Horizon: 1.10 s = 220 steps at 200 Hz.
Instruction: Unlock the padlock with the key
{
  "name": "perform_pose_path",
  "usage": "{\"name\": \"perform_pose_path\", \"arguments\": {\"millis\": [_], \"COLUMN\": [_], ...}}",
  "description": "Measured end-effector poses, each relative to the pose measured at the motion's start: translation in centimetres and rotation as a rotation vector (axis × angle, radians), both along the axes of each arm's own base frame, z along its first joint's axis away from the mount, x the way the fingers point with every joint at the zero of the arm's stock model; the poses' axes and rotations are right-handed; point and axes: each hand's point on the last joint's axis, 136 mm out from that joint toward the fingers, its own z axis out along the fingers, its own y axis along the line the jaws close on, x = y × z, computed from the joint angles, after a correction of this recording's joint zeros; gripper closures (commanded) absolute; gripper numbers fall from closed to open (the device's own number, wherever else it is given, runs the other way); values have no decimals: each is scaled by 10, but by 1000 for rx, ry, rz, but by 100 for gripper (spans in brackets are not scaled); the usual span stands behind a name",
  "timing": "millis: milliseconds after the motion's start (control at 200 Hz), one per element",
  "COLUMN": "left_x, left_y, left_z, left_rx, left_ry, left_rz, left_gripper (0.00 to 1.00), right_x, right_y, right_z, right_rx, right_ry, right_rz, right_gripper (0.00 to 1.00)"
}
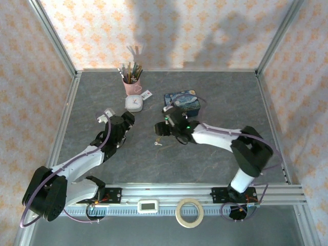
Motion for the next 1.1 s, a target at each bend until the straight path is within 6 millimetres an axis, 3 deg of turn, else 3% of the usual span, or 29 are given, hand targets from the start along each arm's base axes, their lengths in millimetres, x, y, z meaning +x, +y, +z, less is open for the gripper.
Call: {"name": "perform_pose_path", "arguments": {"millis": [185,295,460,586,706,806,901,1101], "left_x": [-2,-3,-5,-10,-12,-11,-11,-6], "left_y": [4,8,9,11,12,12,12,3], "left_z": [-5,-9,-14,-20,-19,-15,-13,-5], "left_rx": [1,-1,0,-2,-11,-20,-23,-59], "left_ry": [-10,-10,-5,1,-6,-20,-27,-61], "left_rz": [4,13,15,18,22,23,23,-17], "left_gripper": [34,34,33,33,33,33,33,33], "right_x": [-23,-35,-37,-36,-34,-32,-28,-24], "right_y": [28,30,25,24,19,15,18,4], "right_z": [-33,-53,-73,-72,-73,-73,-71,-62], "right_rx": [-121,-197,-287,-297,-311,-318,-297,-254], "right_ry": [86,125,138,130,121,110,80,28], "right_rz": [-32,-58,-119,-147,-177,-197,-199,-100], "right_gripper": [41,45,51,60,78,86,100,100]}}
